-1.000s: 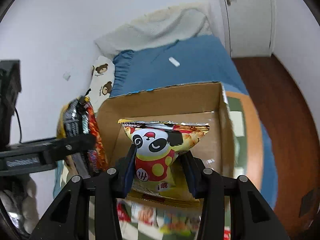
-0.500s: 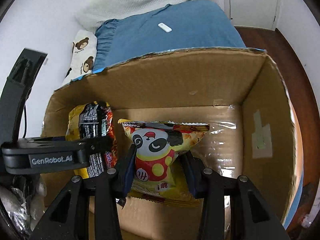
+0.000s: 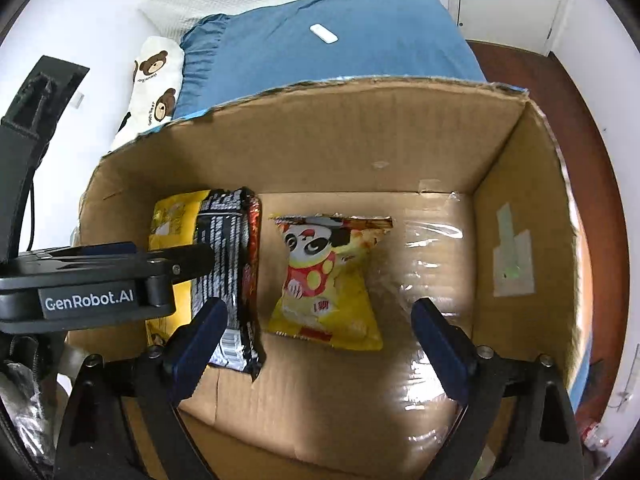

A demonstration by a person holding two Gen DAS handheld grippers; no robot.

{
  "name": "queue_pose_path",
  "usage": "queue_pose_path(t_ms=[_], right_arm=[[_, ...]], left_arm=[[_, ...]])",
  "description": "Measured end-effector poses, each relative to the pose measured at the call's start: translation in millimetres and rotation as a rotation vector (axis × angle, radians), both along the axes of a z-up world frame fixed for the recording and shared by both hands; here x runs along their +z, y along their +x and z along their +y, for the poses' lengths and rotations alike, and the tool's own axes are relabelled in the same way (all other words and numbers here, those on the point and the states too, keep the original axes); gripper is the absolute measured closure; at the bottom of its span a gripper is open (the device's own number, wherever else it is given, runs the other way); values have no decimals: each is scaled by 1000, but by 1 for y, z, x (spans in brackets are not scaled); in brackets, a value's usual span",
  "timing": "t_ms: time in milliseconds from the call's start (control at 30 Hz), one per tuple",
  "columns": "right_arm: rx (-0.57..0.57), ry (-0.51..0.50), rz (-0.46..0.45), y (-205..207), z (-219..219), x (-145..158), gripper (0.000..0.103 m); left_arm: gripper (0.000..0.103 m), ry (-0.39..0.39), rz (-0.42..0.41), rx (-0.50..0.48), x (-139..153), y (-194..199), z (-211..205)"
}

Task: Organize snacks
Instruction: 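Carry both packets into the cardboard box and open both tools, then grasp the yellow egg-cake bag with left tool while right tool grasps orange seed bag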

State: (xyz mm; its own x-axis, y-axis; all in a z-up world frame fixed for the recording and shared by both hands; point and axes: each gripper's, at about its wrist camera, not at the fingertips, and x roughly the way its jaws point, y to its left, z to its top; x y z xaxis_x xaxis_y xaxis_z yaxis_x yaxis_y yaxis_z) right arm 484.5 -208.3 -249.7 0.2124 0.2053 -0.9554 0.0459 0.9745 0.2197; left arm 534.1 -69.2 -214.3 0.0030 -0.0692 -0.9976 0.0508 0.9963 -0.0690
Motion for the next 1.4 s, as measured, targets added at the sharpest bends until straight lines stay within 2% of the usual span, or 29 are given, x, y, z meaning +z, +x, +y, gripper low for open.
queue_pose_path(t_ms=[300,433,700,900,1133,1300,1400], right_arm=[[-15,-56,0,-30,17,24,8],[-23,-59,-25,-43,16,35,8],[-20,-131,-173,-91,21,77,8],[-38,-160,-301,-133,20,122,8],[-47,-158,-422,-181,26,170,8],[-57,-102,-445,-214,28,190,8],[-38,-63,-408,-236,31,187,8]], left_arm=[[7,16,-108,33,41,-49,17],[8,28,-201,56,65,-78,24],[8,30,-390,43,105,-124,28],[8,32,-517,31,139,-162,30],[8,-4,-588,31,171,-204,36],[8,-24,-608,32,184,-234,43],[8,-21,-579,32,176,-255,49]])
